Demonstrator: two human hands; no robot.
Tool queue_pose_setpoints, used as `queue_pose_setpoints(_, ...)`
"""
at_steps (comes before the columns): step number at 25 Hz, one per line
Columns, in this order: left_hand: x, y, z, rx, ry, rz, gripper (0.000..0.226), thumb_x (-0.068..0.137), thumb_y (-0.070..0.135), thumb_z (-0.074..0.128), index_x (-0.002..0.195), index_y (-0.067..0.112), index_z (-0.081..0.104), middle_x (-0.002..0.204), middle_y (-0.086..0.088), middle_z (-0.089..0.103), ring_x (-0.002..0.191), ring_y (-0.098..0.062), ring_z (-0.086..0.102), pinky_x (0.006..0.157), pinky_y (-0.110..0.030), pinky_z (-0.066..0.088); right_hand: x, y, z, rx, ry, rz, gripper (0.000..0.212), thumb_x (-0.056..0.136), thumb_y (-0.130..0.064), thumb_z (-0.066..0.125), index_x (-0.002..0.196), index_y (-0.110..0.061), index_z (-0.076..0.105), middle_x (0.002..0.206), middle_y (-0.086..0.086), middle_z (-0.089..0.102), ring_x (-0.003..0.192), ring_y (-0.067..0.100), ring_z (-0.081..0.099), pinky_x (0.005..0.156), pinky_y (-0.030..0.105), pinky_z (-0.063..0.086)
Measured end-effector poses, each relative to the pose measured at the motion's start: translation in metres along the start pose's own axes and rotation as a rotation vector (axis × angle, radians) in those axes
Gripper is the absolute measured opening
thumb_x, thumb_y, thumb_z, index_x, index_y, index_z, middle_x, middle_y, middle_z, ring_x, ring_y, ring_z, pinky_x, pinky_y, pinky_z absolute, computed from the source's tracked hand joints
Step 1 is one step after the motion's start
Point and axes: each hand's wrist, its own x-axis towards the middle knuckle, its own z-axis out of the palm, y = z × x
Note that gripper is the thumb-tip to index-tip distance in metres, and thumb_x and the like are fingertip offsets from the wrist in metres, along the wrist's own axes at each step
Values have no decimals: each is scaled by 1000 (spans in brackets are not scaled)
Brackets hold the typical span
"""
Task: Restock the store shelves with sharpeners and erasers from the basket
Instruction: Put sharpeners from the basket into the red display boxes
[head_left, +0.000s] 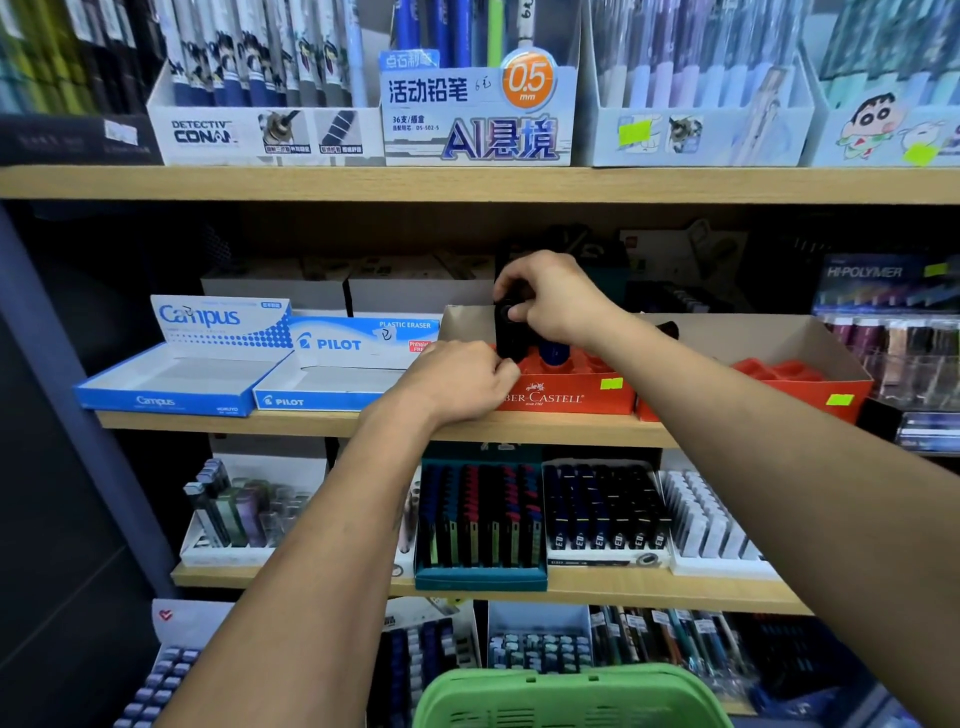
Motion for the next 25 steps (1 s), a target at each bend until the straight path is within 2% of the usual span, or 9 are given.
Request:
queue_pose_setpoints(2, 0, -1, 0, 2, 1, -2, 46, 103, 38, 34, 62, 21, 49, 64, 2, 53, 65, -13, 50, 62, -33, 31, 2, 1, 2, -23, 1, -14, 21, 88, -6, 72, 106, -17, 73, 116, 2, 65, 111, 17, 59, 84, 19, 39)
queue_pose_setpoints(6, -2, 2, -1, -1, 8, -6, 47, 103, 37, 35, 62, 20, 49, 64, 1, 53, 65, -15, 51, 62, -33, 31, 6, -1, 6, 36, 18, 51, 16, 86, -6, 74, 94, -19, 70, 94, -4, 60, 93, 13, 59, 77, 19, 39)
queue_pose_setpoints(12, -3, 4, -2, -33, 1, -29, 44, 103, 36, 37, 65, 18, 51, 65, 1, 53, 64, -13, 51, 53, -29, 30, 6, -1, 5, 44, 17, 86, 15, 87, -7, 73, 92, -20, 66, 92, -5, 60, 88, 12, 57, 77, 21, 41)
queue_pose_setpoints(16, -4, 5, -5, -50, -15, -44, 47, 103, 36, 37, 60, 20, 46, 61, 2, 50, 60, -12, 47, 51, -29, 28, 2, 3, 0, 95, 15, 135, 16, 86, -9, 75, 90, -21, 66, 77, -13, 54, 82, 10, 56, 74, 21, 41)
queue_pose_setpoints(19, -3, 5, -5, -41, -27, -55, 47, 103, 39, 36, 62, 20, 48, 64, 3, 52, 62, -11, 49, 52, -29, 29, 2, 3, -3, 14, -7, 85, 16, 87, -11, 75, 94, -22, 66, 86, -7, 57, 86, 13, 56, 74, 22, 41)
queue_pose_setpoints(22, -4, 4, -4, -55, -32, -57, 47, 103, 39, 37, 61, 21, 47, 63, 3, 52, 61, -11, 49, 53, -29, 30, 6, -1, -3, -133, -15, 19, 16, 88, -9, 72, 101, -17, 69, 99, -1, 58, 92, 17, 58, 75, 27, 47)
queue_pose_setpoints(25, -4, 3, -4, -39, -28, -44, 47, 104, 38, 36, 62, 19, 49, 64, 1, 53, 62, -12, 51, 53, -29, 30, 7, -4, 0, -174, -27, -11, 18, 86, -3, 72, 98, -16, 70, 99, 0, 59, 92, 21, 61, 75, 30, 53)
